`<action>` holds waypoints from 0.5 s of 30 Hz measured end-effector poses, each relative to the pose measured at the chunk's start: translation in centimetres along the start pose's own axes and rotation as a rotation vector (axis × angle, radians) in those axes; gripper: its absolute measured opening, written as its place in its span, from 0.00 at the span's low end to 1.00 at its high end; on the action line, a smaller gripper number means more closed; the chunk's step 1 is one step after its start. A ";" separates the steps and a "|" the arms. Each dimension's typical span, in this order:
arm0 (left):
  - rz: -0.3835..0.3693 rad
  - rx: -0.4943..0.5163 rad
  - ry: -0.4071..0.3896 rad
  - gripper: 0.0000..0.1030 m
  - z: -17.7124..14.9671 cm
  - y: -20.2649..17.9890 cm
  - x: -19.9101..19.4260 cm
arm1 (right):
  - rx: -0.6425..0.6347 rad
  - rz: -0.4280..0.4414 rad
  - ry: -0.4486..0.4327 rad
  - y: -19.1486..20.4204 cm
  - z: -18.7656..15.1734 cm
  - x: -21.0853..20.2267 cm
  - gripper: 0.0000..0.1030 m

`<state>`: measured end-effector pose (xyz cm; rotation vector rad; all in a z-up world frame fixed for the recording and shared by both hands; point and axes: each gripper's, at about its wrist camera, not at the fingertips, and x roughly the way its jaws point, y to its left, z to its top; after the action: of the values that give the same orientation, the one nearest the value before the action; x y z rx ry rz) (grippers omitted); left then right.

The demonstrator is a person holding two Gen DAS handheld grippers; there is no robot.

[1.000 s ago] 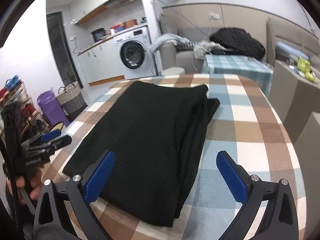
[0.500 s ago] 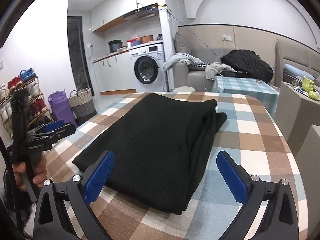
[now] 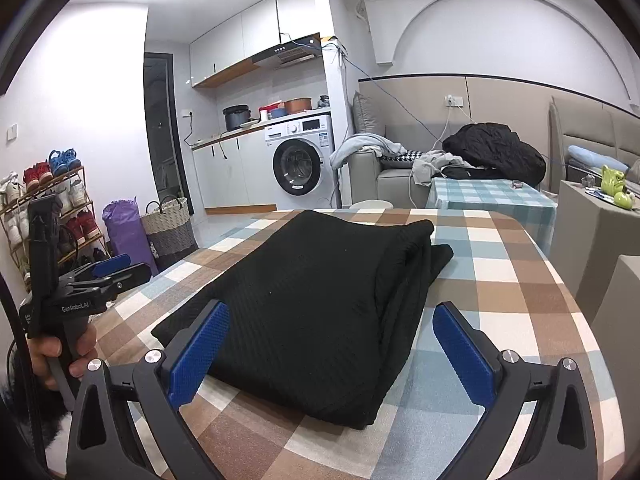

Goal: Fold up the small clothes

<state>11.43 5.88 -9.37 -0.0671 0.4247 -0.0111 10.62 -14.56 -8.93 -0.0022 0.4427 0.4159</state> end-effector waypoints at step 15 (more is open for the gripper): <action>-0.001 0.003 -0.005 0.99 0.0 -0.1 -0.2 | -0.031 -0.015 -0.031 0.7 -0.2 -0.6 1.00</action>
<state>11.21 5.80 -9.28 -0.0644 0.4195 -0.0127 9.78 -14.20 -8.82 -0.0293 0.4050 0.4072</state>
